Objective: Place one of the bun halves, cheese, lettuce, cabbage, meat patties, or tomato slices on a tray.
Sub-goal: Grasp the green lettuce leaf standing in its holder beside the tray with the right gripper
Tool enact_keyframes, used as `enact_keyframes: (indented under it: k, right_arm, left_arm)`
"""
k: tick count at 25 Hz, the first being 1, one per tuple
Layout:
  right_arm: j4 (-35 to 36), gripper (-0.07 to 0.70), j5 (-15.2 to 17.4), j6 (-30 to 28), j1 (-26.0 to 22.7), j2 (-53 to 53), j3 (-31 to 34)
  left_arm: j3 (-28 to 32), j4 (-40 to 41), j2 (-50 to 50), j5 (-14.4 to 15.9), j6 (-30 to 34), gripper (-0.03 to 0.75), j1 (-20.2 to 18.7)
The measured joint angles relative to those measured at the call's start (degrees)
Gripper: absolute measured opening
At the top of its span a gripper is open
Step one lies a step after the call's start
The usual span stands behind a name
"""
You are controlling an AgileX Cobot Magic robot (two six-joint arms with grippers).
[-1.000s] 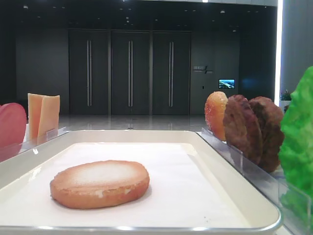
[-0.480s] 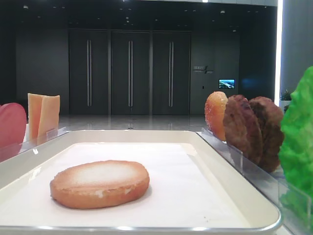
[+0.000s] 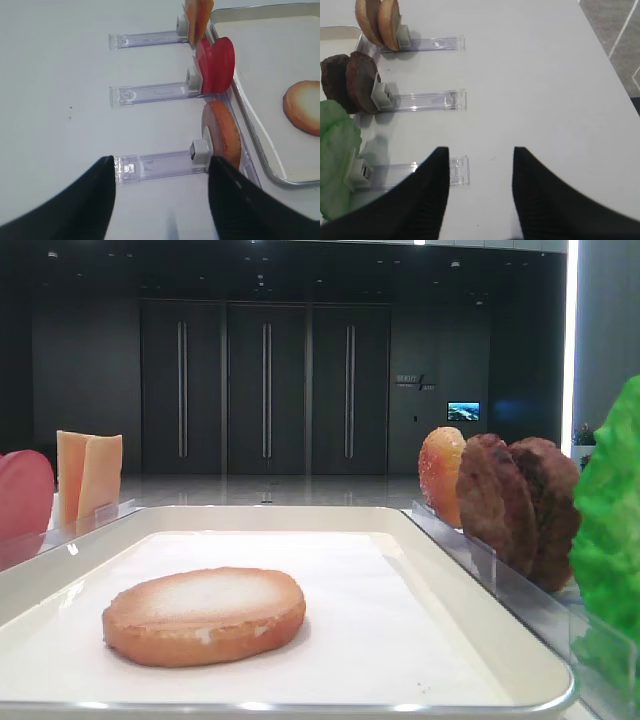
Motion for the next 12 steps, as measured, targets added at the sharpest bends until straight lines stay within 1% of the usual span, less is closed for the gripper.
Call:
enact_keyframes:
  k: [7, 10, 12]
  right_arm:
    - [0.4, 0.29, 0.1, 0.0, 0.1, 0.0, 0.0]
    - [0.4, 0.29, 2.5, 0.0, 0.1, 0.7, -1.3]
    - [0.4, 0.29, 4.1, 0.3, 0.1, 3.7, -2.9]
  left_arm:
    - [0.0, 0.0, 0.0, 0.0, 0.0, 0.454, 0.0]
    - [0.0, 0.0, 0.0, 0.0, 0.0, 0.454, 0.0]
    - [0.0, 0.0, 0.0, 0.0, 0.0, 0.454, 0.0]
